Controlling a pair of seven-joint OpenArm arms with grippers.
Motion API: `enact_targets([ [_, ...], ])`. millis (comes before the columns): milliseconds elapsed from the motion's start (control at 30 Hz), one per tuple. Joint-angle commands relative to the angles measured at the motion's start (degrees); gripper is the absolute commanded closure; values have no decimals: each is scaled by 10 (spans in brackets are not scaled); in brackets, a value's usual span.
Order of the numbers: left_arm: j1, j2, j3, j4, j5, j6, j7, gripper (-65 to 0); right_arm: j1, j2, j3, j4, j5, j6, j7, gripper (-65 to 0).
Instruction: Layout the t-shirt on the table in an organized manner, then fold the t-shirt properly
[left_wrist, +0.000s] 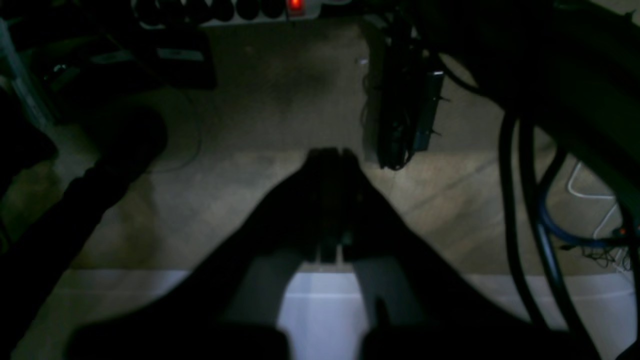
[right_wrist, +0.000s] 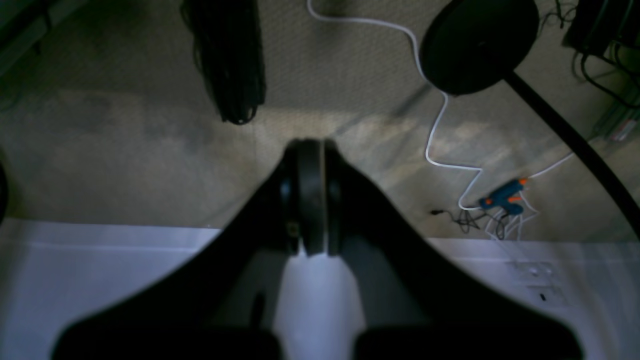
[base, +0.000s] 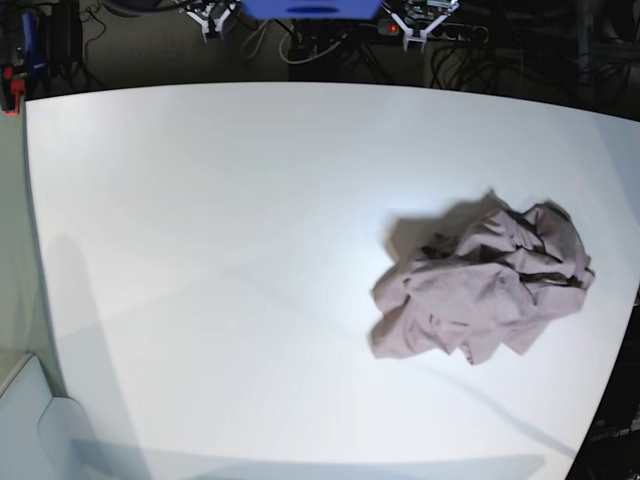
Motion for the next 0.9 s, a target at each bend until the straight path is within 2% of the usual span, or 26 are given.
enact_targets([
  [0,5,0,1,2,1,5,2,0,-2,1,1,2,-1,5,-1,0],
  [667,16,-8,0,9,-1,5,2,0,-42,3,2,66,-1,5,6,0],
  [867,57,-8,-1,74,-1,5,2,0,-79,7,3,142,1,4,2,0],
])
